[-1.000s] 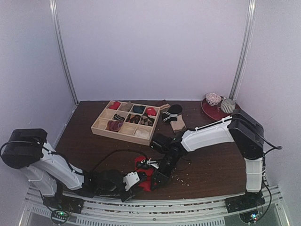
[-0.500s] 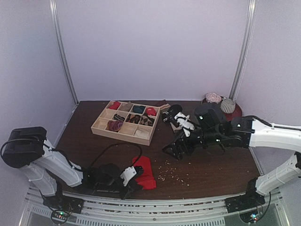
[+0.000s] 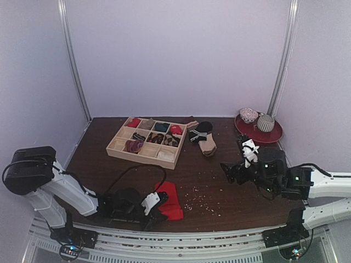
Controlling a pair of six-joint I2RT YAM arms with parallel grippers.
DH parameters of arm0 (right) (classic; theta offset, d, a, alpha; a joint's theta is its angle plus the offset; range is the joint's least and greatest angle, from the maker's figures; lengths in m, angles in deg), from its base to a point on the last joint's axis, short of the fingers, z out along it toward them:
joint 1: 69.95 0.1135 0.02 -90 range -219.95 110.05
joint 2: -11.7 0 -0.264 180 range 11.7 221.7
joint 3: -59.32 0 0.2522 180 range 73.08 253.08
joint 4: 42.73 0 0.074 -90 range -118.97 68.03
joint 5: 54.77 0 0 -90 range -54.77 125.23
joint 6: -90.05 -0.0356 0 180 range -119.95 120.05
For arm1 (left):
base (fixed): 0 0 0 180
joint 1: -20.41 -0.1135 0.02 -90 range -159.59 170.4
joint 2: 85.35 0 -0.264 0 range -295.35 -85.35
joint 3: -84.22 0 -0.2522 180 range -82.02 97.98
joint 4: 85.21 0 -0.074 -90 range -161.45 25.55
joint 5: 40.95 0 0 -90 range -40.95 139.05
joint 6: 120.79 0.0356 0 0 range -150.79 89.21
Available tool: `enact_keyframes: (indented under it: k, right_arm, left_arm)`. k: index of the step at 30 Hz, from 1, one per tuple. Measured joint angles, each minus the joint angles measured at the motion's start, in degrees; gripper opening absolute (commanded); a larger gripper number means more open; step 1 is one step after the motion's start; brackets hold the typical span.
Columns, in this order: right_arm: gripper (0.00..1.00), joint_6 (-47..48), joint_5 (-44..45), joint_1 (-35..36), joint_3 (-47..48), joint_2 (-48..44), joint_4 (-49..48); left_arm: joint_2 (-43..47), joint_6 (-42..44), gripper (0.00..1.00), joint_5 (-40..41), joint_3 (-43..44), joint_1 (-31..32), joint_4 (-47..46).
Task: Roll the socks
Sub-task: Roll a pair of socks at the center of the board.
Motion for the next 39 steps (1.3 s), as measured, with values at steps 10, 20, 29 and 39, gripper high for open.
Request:
enact_keyframes:
  k: [10,20,29,39]
  right_arm:
    - [0.76,11.1,-9.7,14.6,-3.2,21.8,-16.9]
    - [0.75,28.2,-14.9,25.0,-1.2,42.5,-33.8]
    - [0.55,33.5,-21.2,22.2,5.2,45.7,-34.5]
    - [0.46,34.2,-25.3,20.2,6.8,50.0,-30.4]
  left_arm:
    - [0.0,-1.2,0.0,-2.8,0.1,-0.9,0.2]
    - [-0.1,-2.1,0.0,-5.5,0.0,-1.9,0.1]
    - [-0.1,-2.4,0.0,-7.6,-0.5,-2.0,-0.7]
    - [-0.9,-2.4,0.0,-9.0,-0.5,-2.1,-1.8]
